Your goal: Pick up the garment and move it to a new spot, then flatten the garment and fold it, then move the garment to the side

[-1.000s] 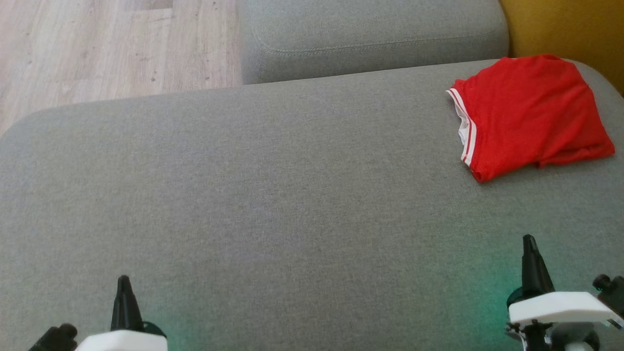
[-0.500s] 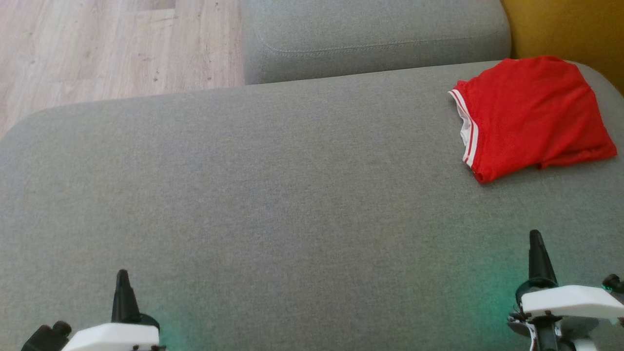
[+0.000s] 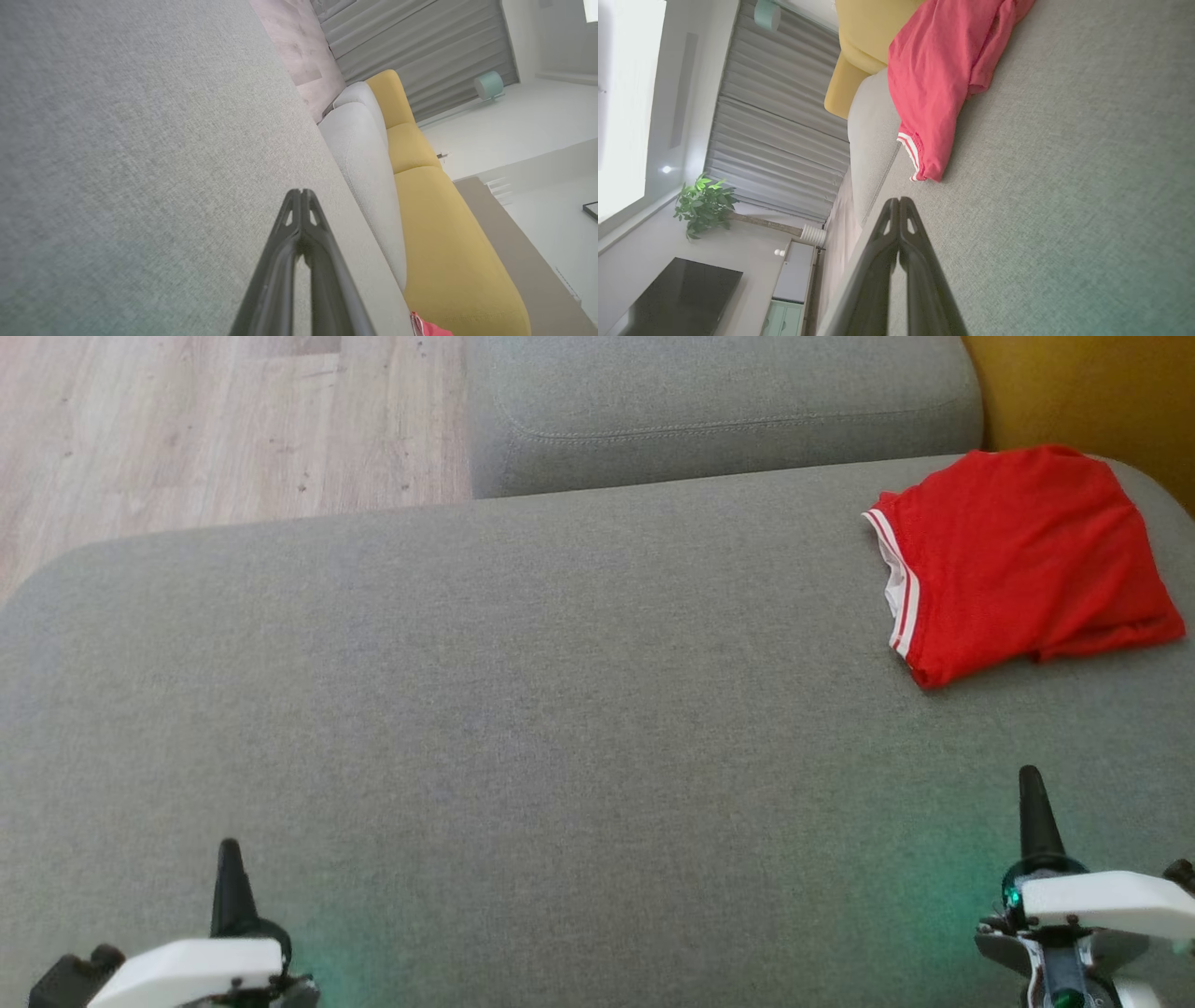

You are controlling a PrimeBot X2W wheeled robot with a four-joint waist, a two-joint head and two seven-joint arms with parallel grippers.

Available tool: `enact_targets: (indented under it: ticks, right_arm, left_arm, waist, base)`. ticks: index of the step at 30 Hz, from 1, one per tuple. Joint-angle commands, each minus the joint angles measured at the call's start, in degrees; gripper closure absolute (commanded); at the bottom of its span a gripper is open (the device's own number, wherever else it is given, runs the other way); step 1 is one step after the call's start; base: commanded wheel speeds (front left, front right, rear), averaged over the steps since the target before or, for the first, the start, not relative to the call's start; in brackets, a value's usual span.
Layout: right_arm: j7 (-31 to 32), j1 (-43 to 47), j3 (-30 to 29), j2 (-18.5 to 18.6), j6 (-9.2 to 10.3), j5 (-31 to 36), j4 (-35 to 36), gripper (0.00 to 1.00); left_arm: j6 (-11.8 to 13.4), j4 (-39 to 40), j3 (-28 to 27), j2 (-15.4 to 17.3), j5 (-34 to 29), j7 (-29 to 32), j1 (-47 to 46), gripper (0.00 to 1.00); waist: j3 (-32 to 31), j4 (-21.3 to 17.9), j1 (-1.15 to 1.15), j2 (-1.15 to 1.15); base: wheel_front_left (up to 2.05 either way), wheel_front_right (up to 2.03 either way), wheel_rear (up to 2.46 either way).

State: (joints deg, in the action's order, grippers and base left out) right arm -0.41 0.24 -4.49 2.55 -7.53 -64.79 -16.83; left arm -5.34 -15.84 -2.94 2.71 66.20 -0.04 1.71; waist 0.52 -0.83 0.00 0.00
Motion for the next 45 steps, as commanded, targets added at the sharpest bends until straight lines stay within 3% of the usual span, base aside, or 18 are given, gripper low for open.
enact_targets:
  ticks: [1, 37, 45]
  right_arm:
    - [0.51, -3.42, 0.44, 0.87, 0.03, -2.09, 2.24, 1.0]
    - [6.25, -6.33, -1.27, 0.89, 0.04, -27.82, 2.84, 1.0]
    - [6.36, -6.36, -1.36, 0.83, 0.04, -27.93, 2.84, 1.0]
  left_arm:
    - [-0.56, 1.79, -1.73, 0.15, 1.75, 0.57, -3.4, 1.0]
    - [-2.13, 1.77, -3.59, 0.17, 25.79, 6.5, -7.87, 1.0]
    - [-2.14, 1.77, -3.6, 0.17, 25.96, 6.54, -7.9, 1.0]
  waist:
    - [-0.02, 0.03, 0.0, 0.0]
    - [-0.34, 0.82, 0.0, 0.0]
    - [-0.35, 0.83, 0.0, 0.0]
  base:
    - [0.0, 0.0, 0.0]
    - [0.0, 0.0, 0.0]
    - [0.0, 0.0, 0.0]
